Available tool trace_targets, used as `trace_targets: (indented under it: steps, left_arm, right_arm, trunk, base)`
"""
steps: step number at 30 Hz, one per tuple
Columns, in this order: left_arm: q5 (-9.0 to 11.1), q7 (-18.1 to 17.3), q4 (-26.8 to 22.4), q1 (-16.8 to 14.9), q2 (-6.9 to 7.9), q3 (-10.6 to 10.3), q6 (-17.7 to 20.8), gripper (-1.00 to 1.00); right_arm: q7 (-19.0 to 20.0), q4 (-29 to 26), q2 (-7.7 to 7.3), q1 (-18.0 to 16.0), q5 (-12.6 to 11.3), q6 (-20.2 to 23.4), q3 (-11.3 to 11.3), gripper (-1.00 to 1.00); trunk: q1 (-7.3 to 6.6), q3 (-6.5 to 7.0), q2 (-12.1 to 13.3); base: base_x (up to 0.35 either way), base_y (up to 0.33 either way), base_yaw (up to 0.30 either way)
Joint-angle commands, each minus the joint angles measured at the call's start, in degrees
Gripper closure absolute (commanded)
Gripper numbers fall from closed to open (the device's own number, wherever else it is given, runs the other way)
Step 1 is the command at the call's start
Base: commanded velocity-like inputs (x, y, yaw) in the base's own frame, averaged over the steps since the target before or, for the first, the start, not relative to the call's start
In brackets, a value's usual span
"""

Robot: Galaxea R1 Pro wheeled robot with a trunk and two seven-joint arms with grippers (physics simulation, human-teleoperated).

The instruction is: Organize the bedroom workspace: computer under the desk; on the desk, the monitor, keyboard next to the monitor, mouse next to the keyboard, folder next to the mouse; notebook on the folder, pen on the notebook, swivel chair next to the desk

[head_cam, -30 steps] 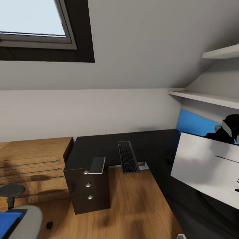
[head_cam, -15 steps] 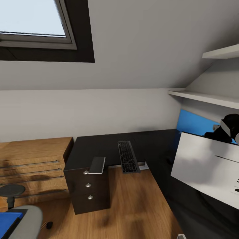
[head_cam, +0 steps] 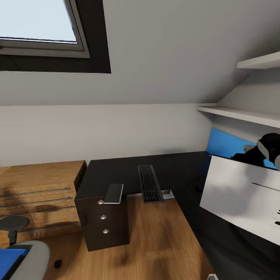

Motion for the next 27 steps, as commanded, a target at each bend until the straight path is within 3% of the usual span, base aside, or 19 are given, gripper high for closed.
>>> trace_targets:
  steps: [1,10,18,27]
  left_arm:
    - [0.3,-0.1,-0.1,0.0,-0.04,0.2,-0.1,-1.00]
    - [0.3,-0.1,-0.1,0.0,-0.04,0.2,-0.1,-1.00]
    - [0.3,-0.1,-0.1,0.0,-0.04,0.2,-0.1,-1.00]
    - [0.3,-0.1,-0.1,0.0,-0.04,0.2,-0.1,-1.00]
  right_arm:
    - [0.9,-0.1,0.04,0.0,0.6,0.0,-0.3,-1.00]
    - [4.7,0.0,0.37,0.0,0.6,-1.2,-0.2,-1.00]
    - [6.6,0.0,1.24,0.0,0.6,-2.3,4.0,-1.00]
    - [7.4,0.0,1.35,0.0,0.6,-2.4,4.9,-1.00]
  trunk:
    - [0.01,-0.07,-0.1]
    - [0.01,-0.07,-0.1]
    - [0.01,-0.07,-0.1]
    - [0.01,-0.07,-0.1]
  base:
    - [0.000,0.000,0.000]
    - [0.000,0.000,0.000]
    - [-0.009,0.000,0.000]
    - [-0.172,0.000,0.000]
